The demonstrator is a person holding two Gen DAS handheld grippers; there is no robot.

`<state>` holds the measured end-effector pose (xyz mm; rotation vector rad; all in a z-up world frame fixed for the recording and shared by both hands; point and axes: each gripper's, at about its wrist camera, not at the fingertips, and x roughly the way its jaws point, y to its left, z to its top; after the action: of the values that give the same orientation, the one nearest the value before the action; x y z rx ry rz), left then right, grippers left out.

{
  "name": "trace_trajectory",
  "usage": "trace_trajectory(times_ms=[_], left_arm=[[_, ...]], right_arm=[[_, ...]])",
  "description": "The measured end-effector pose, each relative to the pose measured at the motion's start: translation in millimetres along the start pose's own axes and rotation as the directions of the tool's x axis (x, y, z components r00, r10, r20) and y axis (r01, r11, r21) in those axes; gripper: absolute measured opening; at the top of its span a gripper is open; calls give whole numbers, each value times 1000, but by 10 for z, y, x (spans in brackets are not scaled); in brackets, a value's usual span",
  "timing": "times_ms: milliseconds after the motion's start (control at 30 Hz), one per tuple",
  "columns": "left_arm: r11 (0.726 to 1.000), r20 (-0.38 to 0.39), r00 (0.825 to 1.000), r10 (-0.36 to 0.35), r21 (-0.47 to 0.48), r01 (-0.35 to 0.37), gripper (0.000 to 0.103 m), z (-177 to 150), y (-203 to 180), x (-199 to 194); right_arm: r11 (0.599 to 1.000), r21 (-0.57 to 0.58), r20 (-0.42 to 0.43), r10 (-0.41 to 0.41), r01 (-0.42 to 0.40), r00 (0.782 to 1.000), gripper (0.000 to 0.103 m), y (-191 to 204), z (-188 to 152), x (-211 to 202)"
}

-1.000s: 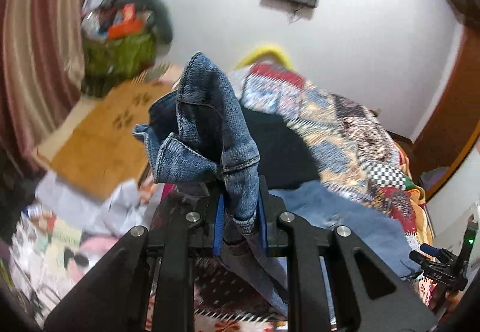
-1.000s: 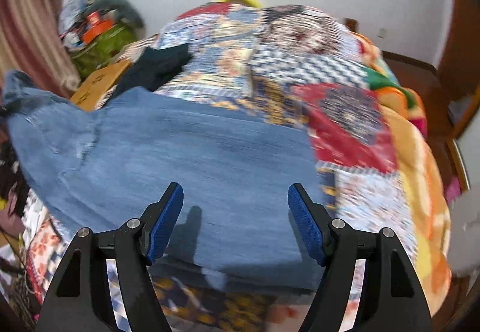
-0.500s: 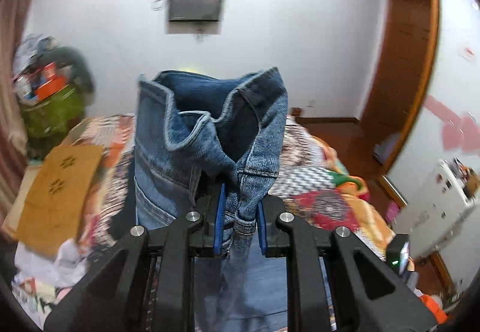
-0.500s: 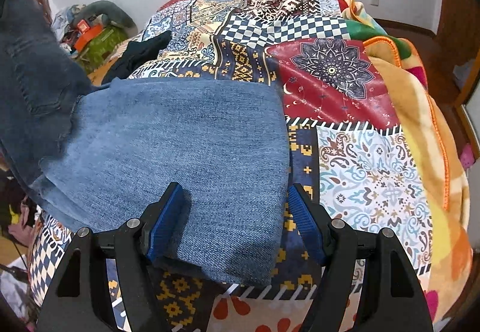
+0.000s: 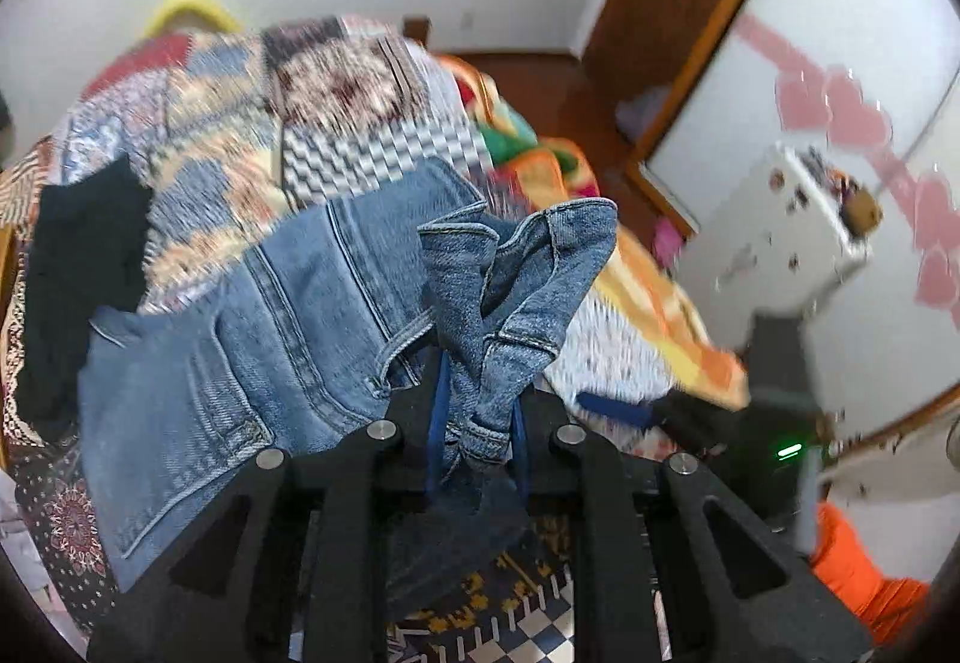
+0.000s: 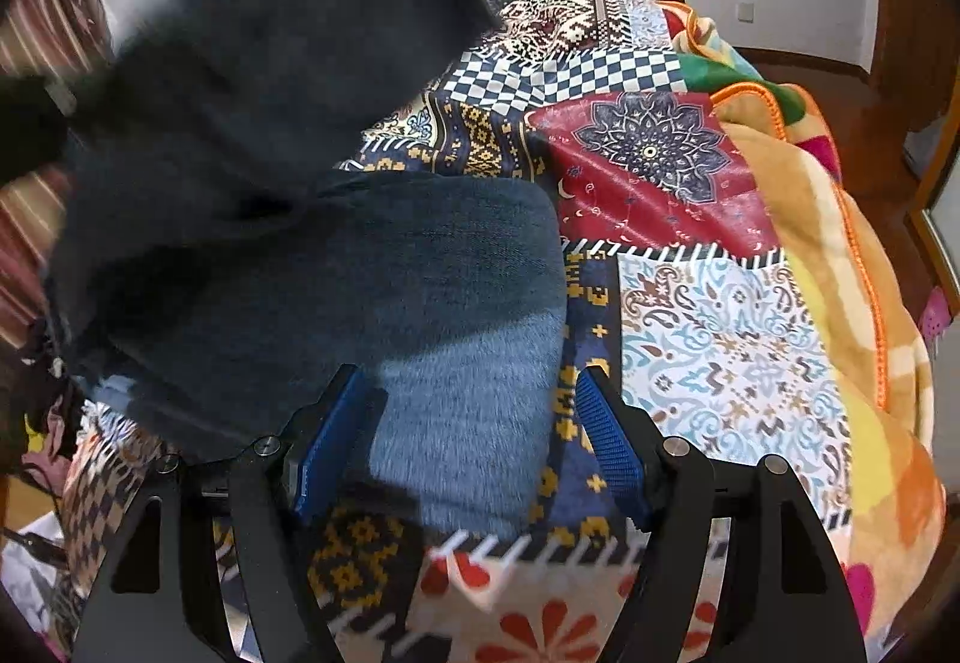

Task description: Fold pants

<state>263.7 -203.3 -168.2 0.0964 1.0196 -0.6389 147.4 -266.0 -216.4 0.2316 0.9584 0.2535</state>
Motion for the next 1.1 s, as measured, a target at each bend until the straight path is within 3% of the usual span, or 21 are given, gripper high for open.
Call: trace_trajectory(times_ms=[133,200,300,333,367,500,533,600,667,767,800,867,933,1100], left_arm=[[999,-119,993,5,49,0,22,-57,-48,182],[998,-136,991,13,58,-5,32,-95,-71,195],[997,-142,989,-32,59,40,58,-162,-94,115],[998,-122,992,-35,49,41,82,-174,-87,52],[999,-82,997,-15,37,18,95,-181,-69,-34],[998,10,999,46,38,-46,96,-135,53,-293],[995,34,995,96,36,-97,96,-97,134,-364],[974,76,972,223,24,-226,97,-6,339,-445],[939,108,935,339,21,-343,98,79,596,-498],[862,110,856,505,-24,-506,99,192,1146,-439],[848,94,843,529,-30,-529,99,212,1281,-382],[831,35,830,556,-40,-555,99,236,1603,-217],[831,-44,832,553,-47,-554,99,228,1906,14],[824,-181,810,558,6,-566,101,34,2247,547]], right_arm=[[1000,-3,7,-8,8,1000,69,0,-33,-113],[1000,-4,9,-11,11,1000,69,10,-53,-147],[1000,-2,7,-10,10,1000,69,30,-81,-187],[1000,0,6,-10,10,1000,69,32,-91,-195],[1000,4,4,-10,10,1000,69,32,-99,-195],[1000,18,-7,-10,10,1000,69,12,-98,-145],[1000,19,-11,-8,8,1000,69,14,-107,-145],[1000,13,-20,-9,9,1000,69,30,-131,-148],[1000,6,-25,-9,9,1000,69,52,-146,-151],[1000,0,-33,-1,1,999,69,104,-165,-151],[1000,1,-37,8,-8,999,69,120,-167,-142],[1000,4,-50,31,-31,998,69,146,-175,-110],[1000,-3,-59,19,-19,998,73,177,-167,-54],[1000,-7,-68,-11,10,998,77,205,-113,11]])
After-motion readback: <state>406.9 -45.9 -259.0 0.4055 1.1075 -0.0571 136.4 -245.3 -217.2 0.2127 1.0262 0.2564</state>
